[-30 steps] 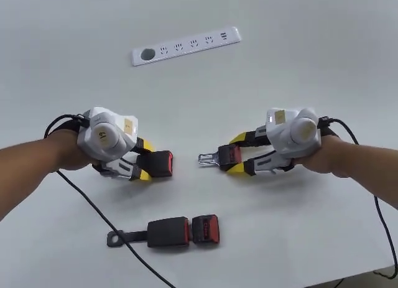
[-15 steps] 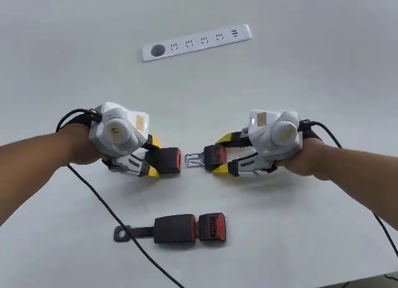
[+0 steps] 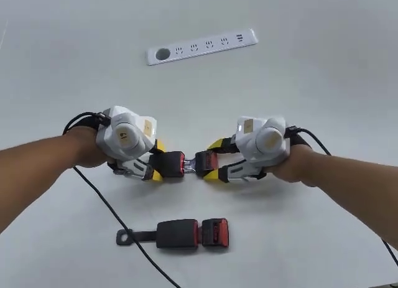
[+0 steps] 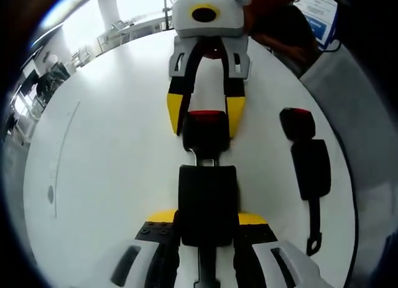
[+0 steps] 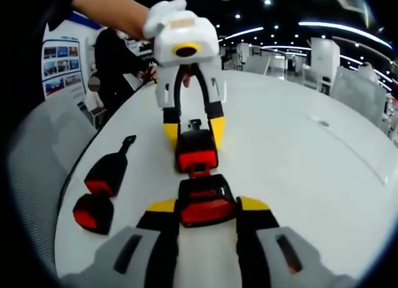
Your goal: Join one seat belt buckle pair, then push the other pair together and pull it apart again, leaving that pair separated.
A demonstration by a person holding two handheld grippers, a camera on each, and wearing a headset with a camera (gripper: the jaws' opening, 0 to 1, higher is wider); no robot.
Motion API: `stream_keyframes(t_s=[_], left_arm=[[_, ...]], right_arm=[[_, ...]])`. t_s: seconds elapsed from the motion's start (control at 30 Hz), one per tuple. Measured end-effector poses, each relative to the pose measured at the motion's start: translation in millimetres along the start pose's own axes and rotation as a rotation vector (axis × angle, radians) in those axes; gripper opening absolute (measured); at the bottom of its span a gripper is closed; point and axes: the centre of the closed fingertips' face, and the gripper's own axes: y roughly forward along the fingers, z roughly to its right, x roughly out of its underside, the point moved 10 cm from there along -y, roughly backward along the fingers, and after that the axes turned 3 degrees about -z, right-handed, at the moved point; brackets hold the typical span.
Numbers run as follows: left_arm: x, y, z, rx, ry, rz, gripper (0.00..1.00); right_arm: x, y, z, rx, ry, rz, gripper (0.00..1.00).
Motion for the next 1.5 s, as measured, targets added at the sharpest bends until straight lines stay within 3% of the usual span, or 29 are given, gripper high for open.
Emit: stream_keyframes(t_s=[0.23,0.33,0.43,0.87,1.5], left_arm=[[-0.7,2.8,-2.9,0.005,0.001,-0.019,0.33],[-5.2,2.8,-2.3,0.006,0.016,-0.049,0.33],[-5.4,1.7,-2.1,0.007,0.010,-0.054,0.33],[-5.9,0.0,-1.3,0.004,-0.011,-0.075,0.33],[-2.0,0.6,-2.4,0.001,-0.015,-0.064,0.33]], right_arm=[[-3.2,2.8,-1.9,0.010,0.021,-0.010,0.34],[-6.7,7.8,-4.0,0.010,0.044,-0.008,0.34],[-13.3,14.6,-6.3,0.018,0.031,-0.024,0.34],[-16.7,15.6,-8.5,0.047,0.036,-0.061,0.34],[-18.9,17.0,-10.2,0.060,-0.003,-0.088,0.34]])
